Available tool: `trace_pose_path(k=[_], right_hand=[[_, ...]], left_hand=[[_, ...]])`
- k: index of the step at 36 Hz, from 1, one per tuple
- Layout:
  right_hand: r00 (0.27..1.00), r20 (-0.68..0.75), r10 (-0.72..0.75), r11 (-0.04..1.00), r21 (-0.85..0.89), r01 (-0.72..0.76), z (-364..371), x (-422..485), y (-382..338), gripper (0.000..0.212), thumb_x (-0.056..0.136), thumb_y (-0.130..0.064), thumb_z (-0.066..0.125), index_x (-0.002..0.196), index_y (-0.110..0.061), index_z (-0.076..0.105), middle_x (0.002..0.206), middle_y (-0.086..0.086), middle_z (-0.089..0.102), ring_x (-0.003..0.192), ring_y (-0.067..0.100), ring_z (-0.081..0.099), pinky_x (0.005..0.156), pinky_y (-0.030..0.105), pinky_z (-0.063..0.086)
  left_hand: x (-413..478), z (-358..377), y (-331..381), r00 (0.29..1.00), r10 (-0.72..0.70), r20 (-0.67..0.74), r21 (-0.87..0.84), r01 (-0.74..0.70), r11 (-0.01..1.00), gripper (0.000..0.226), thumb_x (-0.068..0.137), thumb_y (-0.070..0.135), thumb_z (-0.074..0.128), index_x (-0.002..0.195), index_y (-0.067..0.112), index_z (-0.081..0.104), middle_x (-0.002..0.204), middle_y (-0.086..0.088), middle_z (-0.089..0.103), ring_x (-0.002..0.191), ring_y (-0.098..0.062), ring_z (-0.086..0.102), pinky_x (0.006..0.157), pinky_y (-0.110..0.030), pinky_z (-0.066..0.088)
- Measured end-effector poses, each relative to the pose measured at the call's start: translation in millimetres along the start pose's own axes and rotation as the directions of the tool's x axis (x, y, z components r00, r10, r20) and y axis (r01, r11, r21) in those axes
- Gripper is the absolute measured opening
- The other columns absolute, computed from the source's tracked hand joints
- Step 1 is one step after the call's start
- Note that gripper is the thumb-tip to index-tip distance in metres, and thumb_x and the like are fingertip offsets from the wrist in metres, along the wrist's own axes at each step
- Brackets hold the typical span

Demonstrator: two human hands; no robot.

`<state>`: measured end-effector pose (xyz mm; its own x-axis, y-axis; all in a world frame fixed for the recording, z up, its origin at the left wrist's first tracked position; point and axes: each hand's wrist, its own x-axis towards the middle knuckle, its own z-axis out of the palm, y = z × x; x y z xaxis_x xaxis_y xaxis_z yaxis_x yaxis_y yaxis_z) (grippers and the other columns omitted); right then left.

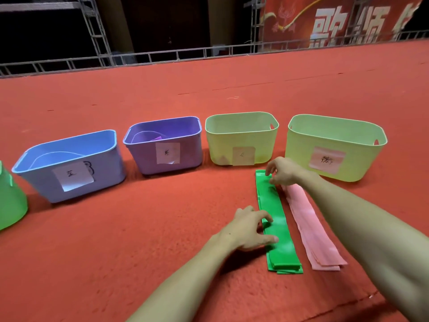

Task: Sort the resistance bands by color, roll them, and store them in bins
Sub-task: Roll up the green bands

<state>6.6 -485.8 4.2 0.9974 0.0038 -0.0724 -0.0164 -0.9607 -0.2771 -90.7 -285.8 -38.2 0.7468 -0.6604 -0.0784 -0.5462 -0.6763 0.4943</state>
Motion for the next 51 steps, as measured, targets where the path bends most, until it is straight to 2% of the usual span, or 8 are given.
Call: trace_pose_path(k=[7,21,28,37,42,45,48,51], right_hand=[[0.999,0.048,0.007,1.0,-0.021,-0.006,2.7,23.7,6.4,0.022,0.079,-0.022,0.074,0.1,-0.02,0.069,0.105,0.003,0.063,0.097,0.023,0.061,0.077,0.026,0.046],[0.996,0.085,0.009,1.0,0.018,-0.011,5.6,35.0,3.3,0.014,0.073,-0.019,0.079,0.084,-0.016,0.072,0.081,-0.001,0.065,0.069,0.01,0.057,0.056,0.02,0.041],[1.0,-0.02,-0.014,1.0,0.015,0.015,5.5,32.4,-3.6,0.008,0.074,-0.011,0.077,0.081,-0.01,0.074,0.076,0.002,0.068,0.067,0.011,0.057,0.059,0.018,0.04],[0.986,-0.157,-0.059,0.998,-0.008,0.059,-18.1,12.8,-6.4,0.017,0.075,-0.006,0.075,0.091,-0.012,0.076,0.093,0.006,0.072,0.085,0.019,0.063,0.073,0.019,0.042],[0.964,-0.259,-0.055,0.995,0.067,0.075,-43.3,-4.0,-15.5,0.021,0.072,-0.004,0.079,0.092,-0.011,0.076,0.092,0.008,0.072,0.086,0.02,0.064,0.076,0.02,0.043],[0.942,-0.331,-0.051,0.981,0.16,0.109,-60.3,-13.1,-23.3,0.02,0.071,-0.004,0.081,0.087,-0.014,0.076,0.096,0.008,0.072,0.091,0.023,0.065,0.084,0.028,0.05],[0.921,-0.388,-0.043,0.958,0.245,0.148,-75.1,-24.5,-33.7,0.019,0.071,0.001,0.079,0.085,-0.011,0.075,0.102,0.008,0.071,0.094,0.026,0.067,0.087,0.036,0.053],[0.89,-0.451,-0.067,0.943,0.262,0.204,-88.6,-36.7,-44.7,0.021,0.07,0.003,0.079,0.088,-0.009,0.076,0.109,0.007,0.069,0.101,0.022,0.064,0.094,0.034,0.05]], left_hand=[[5.2,7.5,-7.3,1.0,0.004,0.03,0.009,-0.004,1.0,0.066,0.07,0.053,0.078,0.127,0.032,0.052,0.115,-0.002,0.043,0.107,-0.023,0.038,0.102,-0.041,0.038],[8.4,10.6,-11.0,0.999,0.006,0.034,-0.013,-0.006,1.0,0.067,0.066,0.054,0.08,0.122,0.034,0.05,0.111,0.002,0.042,0.104,-0.02,0.037,0.101,-0.041,0.038],[2.0,11.2,-9.3,1.0,0.003,0.029,-0.03,-0.002,1.0,0.068,0.07,0.051,0.078,0.128,0.032,0.049,0.112,0.002,0.039,0.105,-0.019,0.035,0.102,-0.041,0.037],[-7.9,18.2,-4.2,1.0,-0.023,-0.021,-0.021,0.023,1.0,0.071,0.071,0.055,0.074,0.133,0.035,0.045,0.12,0.003,0.038,0.11,-0.019,0.033,0.103,-0.037,0.034],[-17.4,25.9,4.3,0.997,-0.05,-0.054,-0.033,0.048,0.998,0.073,0.075,0.052,0.072,0.137,0.039,0.036,0.126,0.002,0.037,0.115,-0.021,0.031,0.102,-0.039,0.032],[-22.1,28.3,10.9,0.997,-0.062,-0.05,-0.048,0.059,0.997,0.077,0.077,0.048,0.071,0.141,0.041,0.029,0.131,-0.002,0.037,0.12,-0.024,0.03,0.104,-0.04,0.031],[-24.4,30.9,13.3,0.994,-0.07,-0.088,-0.123,0.059,0.991,0.078,0.079,0.039,0.073,0.142,0.039,0.028,0.135,-0.001,0.045,0.122,-0.026,0.034,0.107,-0.041,0.031],[-28.9,33.9,12.9,0.988,-0.071,-0.139,-0.286,0.028,0.958,0.074,0.077,0.022,0.076,0.137,0.036,0.035,0.137,0.002,0.054,0.123,-0.025,0.046,0.109,-0.035,0.036]])
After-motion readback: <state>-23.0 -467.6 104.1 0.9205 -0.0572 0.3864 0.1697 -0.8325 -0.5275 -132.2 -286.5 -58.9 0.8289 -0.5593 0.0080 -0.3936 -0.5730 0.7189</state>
